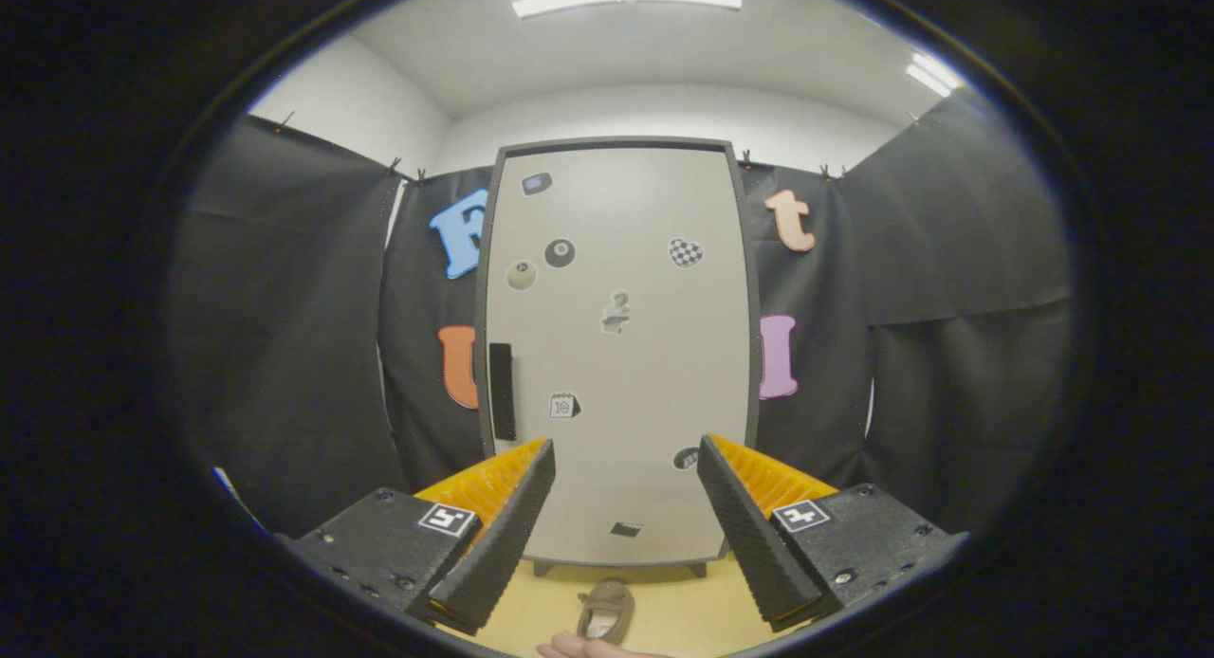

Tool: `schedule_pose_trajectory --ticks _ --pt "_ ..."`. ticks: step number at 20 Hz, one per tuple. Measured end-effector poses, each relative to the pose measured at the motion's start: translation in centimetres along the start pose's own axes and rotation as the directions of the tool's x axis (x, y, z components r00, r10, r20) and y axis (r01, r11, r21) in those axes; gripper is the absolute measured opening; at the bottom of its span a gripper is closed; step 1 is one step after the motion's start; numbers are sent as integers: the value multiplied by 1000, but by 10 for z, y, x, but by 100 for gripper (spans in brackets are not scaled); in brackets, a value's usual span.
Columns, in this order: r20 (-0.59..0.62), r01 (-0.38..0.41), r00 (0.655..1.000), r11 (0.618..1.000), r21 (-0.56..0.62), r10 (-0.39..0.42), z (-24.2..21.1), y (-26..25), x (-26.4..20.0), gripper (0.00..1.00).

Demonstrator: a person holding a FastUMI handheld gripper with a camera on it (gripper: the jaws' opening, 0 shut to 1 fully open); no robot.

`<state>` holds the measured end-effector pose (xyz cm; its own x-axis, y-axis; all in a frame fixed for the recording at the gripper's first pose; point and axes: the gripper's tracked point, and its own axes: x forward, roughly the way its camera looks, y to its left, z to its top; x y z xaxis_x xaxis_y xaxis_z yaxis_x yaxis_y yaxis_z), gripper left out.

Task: Open the shoe cabinet door, grab the shoes and put them into the shoe cabinet, then close the shoe cabinet door.

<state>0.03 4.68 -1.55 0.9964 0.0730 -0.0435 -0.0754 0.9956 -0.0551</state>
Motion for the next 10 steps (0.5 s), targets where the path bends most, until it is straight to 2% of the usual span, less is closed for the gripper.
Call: schedule_pose_trajectory --ticks 3,10 --pt "-38 -52 998 999 -14 52 -8 19 7 99" --pt "-10 -70 998 997 -25 70 0 42 37 99"
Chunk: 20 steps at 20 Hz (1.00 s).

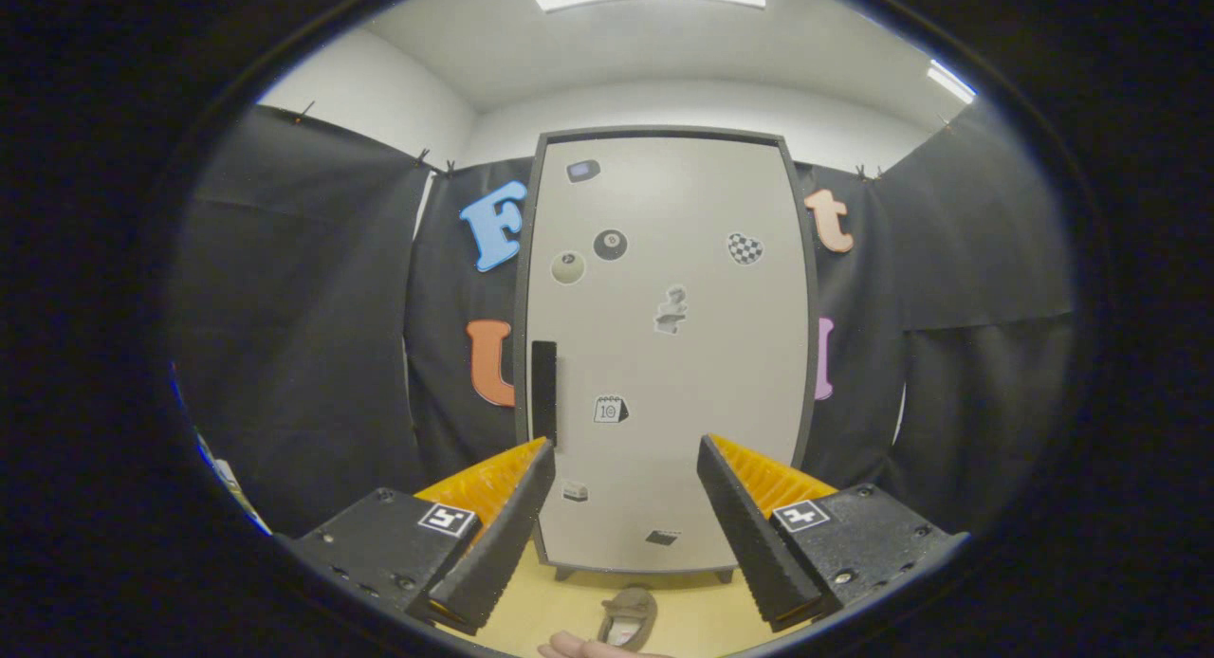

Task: Open the shoe cabinet door, grab the shoes and put them into the shoe cabinet, then close the shoe cabinet door.

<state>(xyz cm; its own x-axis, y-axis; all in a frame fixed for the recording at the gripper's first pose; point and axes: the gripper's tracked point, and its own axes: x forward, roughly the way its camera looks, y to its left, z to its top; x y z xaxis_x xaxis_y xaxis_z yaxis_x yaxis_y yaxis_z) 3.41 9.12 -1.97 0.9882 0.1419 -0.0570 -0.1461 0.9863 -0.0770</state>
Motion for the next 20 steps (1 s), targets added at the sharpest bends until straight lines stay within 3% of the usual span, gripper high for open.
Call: schedule_pose_trajectory --ticks 4,10,16,19,20 --pt "-5 -29 1000 1000 11 29 0 22 48 99" --pt "-89 -168 982 986 18 169 -7 78 116 99" --pt "-132 -122 983 992 29 124 -14 84 162 95" --pt "-142 -83 986 997 9 83 -21 80 179 85" --pt "-148 -72 986 997 15 73 -25 80 185 76"
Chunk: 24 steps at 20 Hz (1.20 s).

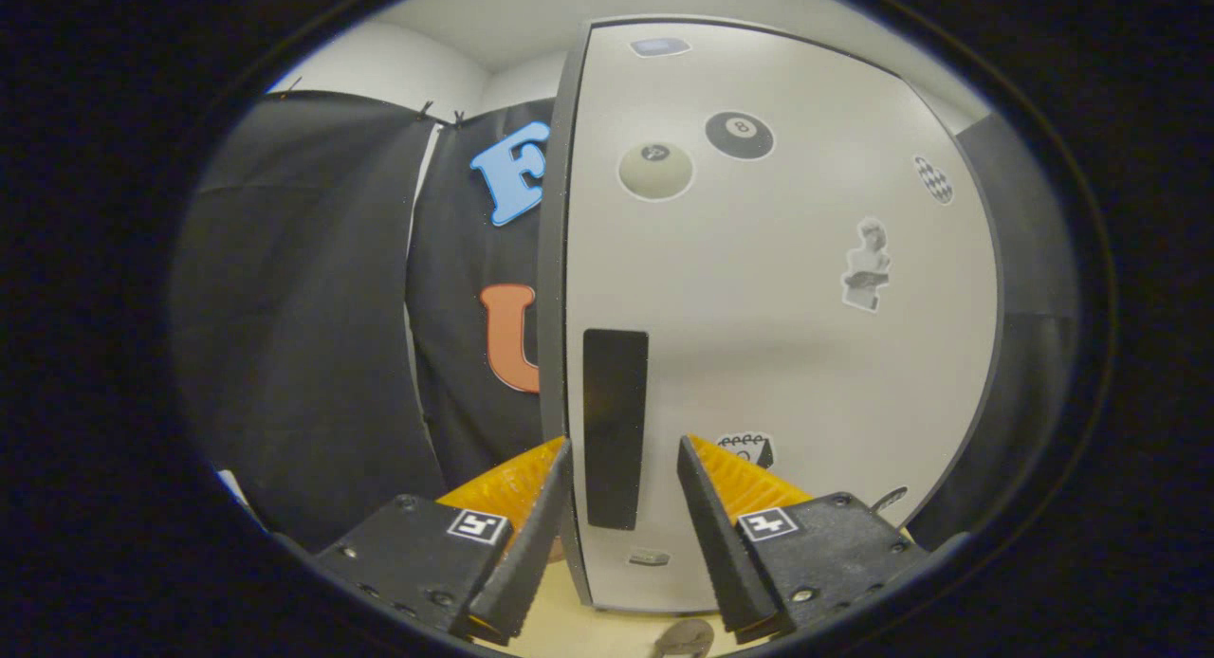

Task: Open the shoe cabinet door, grab the shoes and put them into the shoe cabinet, then close the shoe cabinet door.

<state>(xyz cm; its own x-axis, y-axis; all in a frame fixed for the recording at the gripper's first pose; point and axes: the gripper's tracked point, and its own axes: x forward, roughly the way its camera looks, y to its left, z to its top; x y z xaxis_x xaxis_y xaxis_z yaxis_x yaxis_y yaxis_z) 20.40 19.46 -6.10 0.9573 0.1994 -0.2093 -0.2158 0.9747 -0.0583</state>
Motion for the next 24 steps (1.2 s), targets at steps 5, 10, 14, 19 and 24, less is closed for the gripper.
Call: schedule_pose_trajectory --ticks 5,10,14,19,24 --pt "16 1 1000 999 41 -1 3 6 20 46" --pt "4 85 996 994 63 -86 3 4 20 34" --pt "-48 83 996 993 83 -79 1 3 13 28" --pt "-93 75 993 994 81 -67 -1 2 -41 25" --pt "-88 -37 995 996 80 44 -4 -6 -91 25"
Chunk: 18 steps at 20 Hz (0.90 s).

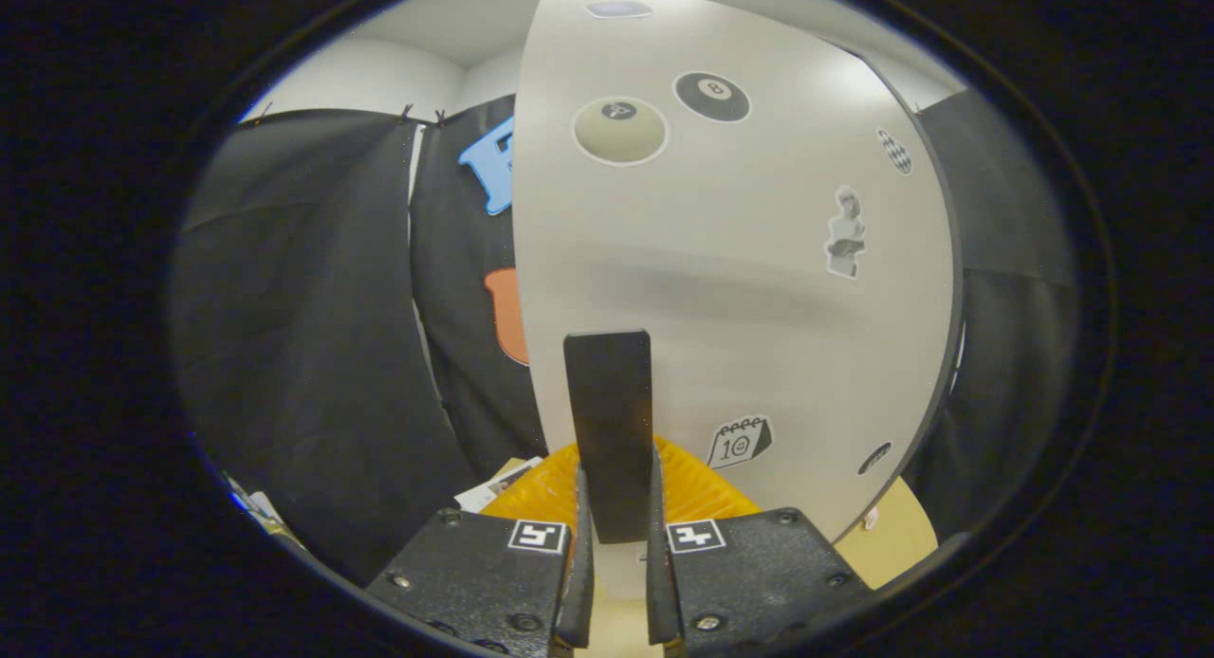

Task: Open the shoe cabinet door, grab the shoes and put them into the shoe cabinet, then close the shoe cabinet door.

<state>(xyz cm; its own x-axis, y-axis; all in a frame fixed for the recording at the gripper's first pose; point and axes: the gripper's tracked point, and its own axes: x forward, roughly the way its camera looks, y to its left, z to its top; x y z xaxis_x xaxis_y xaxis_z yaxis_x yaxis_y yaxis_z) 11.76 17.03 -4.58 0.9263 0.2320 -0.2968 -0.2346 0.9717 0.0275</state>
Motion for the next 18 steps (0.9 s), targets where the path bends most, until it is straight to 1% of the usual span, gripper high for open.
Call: schedule_pose_trajectory --ticks 6,9,13,18 --pt "28 -88 996 996 -22 89 -13 -26 -73 25" --pt "44 -109 993 993 -33 111 -15 -36 -100 25" --pt "60 -104 992 994 -40 107 -19 -66 -136 25" --pt "79 -59 995 996 -60 64 -23 -94 -168 25"
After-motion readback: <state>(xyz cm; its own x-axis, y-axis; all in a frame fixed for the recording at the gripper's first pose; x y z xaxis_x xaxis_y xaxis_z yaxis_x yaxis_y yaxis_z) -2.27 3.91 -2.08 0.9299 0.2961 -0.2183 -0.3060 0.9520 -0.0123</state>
